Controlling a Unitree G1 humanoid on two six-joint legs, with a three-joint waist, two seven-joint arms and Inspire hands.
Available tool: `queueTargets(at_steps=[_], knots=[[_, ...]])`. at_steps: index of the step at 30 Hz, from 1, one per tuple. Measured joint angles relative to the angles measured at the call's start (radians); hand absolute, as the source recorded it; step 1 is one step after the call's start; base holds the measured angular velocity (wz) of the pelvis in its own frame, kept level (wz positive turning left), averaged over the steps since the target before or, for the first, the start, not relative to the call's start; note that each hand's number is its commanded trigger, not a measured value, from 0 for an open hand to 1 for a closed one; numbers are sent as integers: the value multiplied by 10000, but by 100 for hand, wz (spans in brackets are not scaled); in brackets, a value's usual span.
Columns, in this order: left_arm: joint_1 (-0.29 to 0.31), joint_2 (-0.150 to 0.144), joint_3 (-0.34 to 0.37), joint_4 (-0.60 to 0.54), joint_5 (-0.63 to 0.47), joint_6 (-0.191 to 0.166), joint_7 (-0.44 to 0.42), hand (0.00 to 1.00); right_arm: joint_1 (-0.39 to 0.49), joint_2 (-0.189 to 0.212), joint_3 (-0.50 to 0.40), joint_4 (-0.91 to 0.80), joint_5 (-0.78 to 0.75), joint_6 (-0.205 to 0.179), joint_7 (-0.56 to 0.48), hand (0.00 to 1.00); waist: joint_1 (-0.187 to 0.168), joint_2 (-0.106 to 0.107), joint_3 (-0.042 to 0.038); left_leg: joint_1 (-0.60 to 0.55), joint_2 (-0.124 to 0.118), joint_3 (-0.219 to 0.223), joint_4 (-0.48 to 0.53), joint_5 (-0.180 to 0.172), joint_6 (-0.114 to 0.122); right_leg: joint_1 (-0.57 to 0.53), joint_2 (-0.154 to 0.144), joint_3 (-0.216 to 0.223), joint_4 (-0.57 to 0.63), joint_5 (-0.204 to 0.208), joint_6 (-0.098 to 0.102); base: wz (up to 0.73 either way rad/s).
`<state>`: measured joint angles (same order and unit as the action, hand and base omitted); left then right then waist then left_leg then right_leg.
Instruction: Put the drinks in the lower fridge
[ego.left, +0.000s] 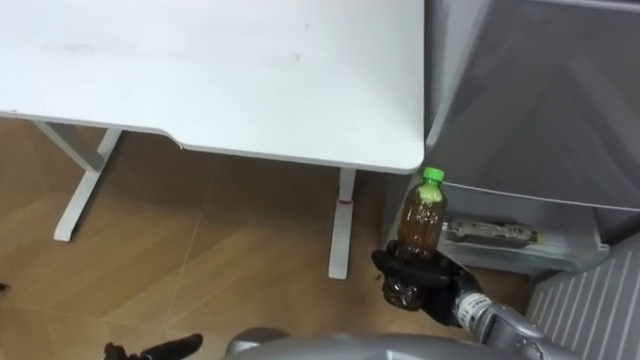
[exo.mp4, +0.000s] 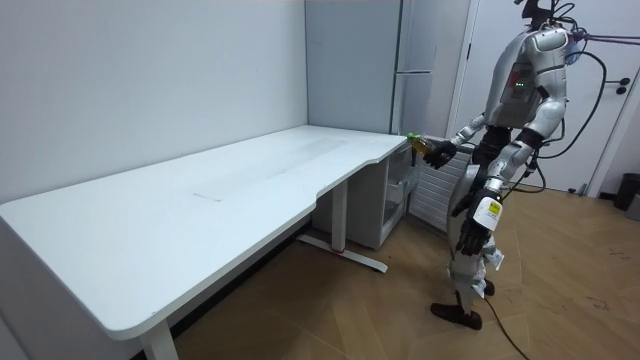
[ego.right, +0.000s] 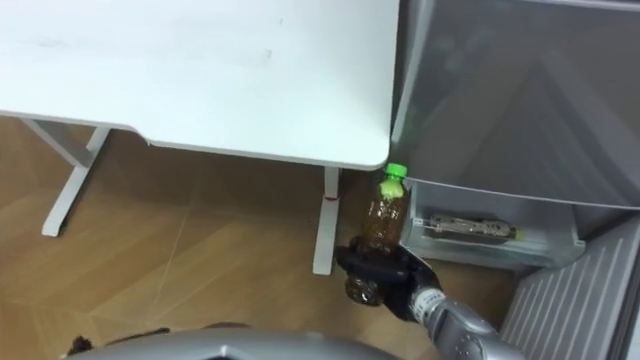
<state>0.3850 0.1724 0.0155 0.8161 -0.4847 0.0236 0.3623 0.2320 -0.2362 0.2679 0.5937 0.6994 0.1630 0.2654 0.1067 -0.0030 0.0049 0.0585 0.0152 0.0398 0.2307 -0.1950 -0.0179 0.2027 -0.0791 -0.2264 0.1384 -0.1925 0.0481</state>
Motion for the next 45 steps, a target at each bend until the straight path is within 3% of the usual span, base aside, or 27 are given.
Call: queueTargets(at_steps=[8, 13, 19, 26, 30, 31, 36, 40, 45], knots=[[-251, -19, -32, 100, 658, 459, -317, 0, 19, 4, -158, 683, -1, 6, -706, 100, -236, 46, 0, -156, -13, 24, 73, -24, 21, -140, -12, 37, -49, -15, 21, 0], [-556, -23, -215, 102, 1758, 490, -667, 0, -101, 40, -191, 975, -52, 5, -897, 100, -328, 11, 18, -182, -31, 21, 62, -24, 21, -124, -22, 29, -47, -19, 29, 0], [-758, -28, -357, 322, 2052, 495, -1112, 0, -257, 107, -302, 1406, 49, 0, -1039, 100, -504, 7, 26, -187, -39, 15, 43, -25, 22, -130, -27, 17, -39, -19, 30, 0], [-878, -142, -741, 321, 2611, 503, -1779, 0, -254, 381, -478, 1614, 1944, -13, -1574, 100, -541, 152, 85, -189, -37, 24, 28, -29, 28, -186, -28, 40, -21, -19, 30, 0], [-871, -145, -992, 321, 2618, 497, -1835, 0, -257, 463, -539, 1780, 3807, -118, -1677, 100, -585, 237, 40, -225, -45, 65, 4, -26, 32, -289, -38, 63, -11, -19, 32, -3], [-875, -149, -1090, 321, 2624, 490, -1837, 0, -257, 477, -543, 1776, 4489, -202, -1704, 100, -668, 246, 54, -255, -47, 57, 2, -25, 33, -310, -39, 62, -12, -19, 33, 0], [-875, -165, -1393, 317, 3034, 324, -1843, 0, -287, 502, -548, 1761, 6719, -770, -1824, 100, -711, 397, -22, -229, -39, 169, -74, -13, 36, -444, -39, 188, -8, -20, 34, -7], [-878, -165, -1396, 323, 3219, 188, -1842, 0, -304, 502, -551, 1752, 7769, -1243, -1944, 100, -703, 375, -8, -131, -18, 278, -102, -15, 32, -435, -45, 263, 80, -20, 35, -7], [-1166, -103, -1373, 981, 3535, -25, -2016, 0, -303, 498, -552, 1446, 8425, -1541, -2007, 100, -701, 316, 93, -172, -13, 314, -90, -19, 35, -459, -57, 266, 141, -22, 37, -2]])
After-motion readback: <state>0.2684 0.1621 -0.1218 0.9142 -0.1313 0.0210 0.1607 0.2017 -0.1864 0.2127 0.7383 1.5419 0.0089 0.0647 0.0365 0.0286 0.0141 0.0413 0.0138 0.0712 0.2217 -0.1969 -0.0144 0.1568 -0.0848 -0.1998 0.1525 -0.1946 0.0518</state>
